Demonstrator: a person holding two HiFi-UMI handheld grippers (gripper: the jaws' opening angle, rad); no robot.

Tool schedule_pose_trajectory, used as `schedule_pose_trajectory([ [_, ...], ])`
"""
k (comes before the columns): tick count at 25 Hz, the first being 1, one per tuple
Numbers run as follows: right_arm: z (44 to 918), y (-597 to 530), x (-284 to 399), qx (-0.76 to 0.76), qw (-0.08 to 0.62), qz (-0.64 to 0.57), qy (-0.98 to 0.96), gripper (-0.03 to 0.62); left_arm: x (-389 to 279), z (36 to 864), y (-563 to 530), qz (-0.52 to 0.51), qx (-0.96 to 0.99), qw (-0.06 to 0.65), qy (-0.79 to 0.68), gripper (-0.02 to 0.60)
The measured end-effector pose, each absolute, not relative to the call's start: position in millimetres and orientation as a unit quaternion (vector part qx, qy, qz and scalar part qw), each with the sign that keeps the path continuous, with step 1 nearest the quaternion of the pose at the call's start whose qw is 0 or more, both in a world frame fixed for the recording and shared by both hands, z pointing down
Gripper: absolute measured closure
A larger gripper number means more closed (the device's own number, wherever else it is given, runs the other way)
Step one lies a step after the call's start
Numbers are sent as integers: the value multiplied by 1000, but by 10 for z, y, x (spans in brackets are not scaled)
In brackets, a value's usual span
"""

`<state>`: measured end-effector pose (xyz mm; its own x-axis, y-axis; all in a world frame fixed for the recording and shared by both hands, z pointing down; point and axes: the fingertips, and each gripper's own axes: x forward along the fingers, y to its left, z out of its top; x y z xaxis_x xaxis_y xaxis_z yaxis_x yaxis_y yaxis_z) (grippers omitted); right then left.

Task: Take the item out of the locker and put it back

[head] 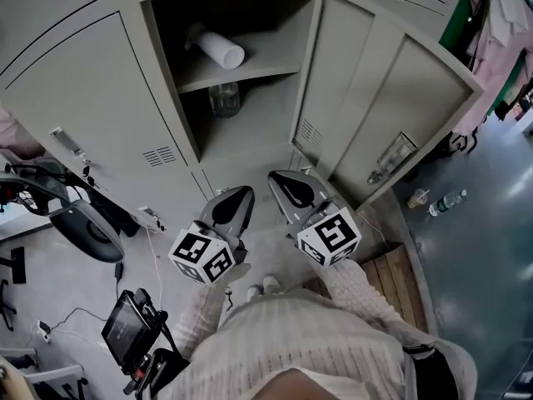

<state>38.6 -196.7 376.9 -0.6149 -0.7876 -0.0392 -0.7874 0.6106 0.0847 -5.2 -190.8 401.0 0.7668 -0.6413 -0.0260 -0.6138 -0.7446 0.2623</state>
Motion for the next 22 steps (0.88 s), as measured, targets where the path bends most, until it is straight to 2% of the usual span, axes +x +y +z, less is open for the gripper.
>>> schedule_pose_trajectory([
  [6, 3847, -1896, 328, 424, 17, -42, -905, 594, -111, 4036, -1915, -55, 930, 124, -343, 574],
  [22, 3889, -1909, 403, 421, 6, -12, -907, 595, -1, 3983, -1888, -49, 935, 117, -331, 574],
])
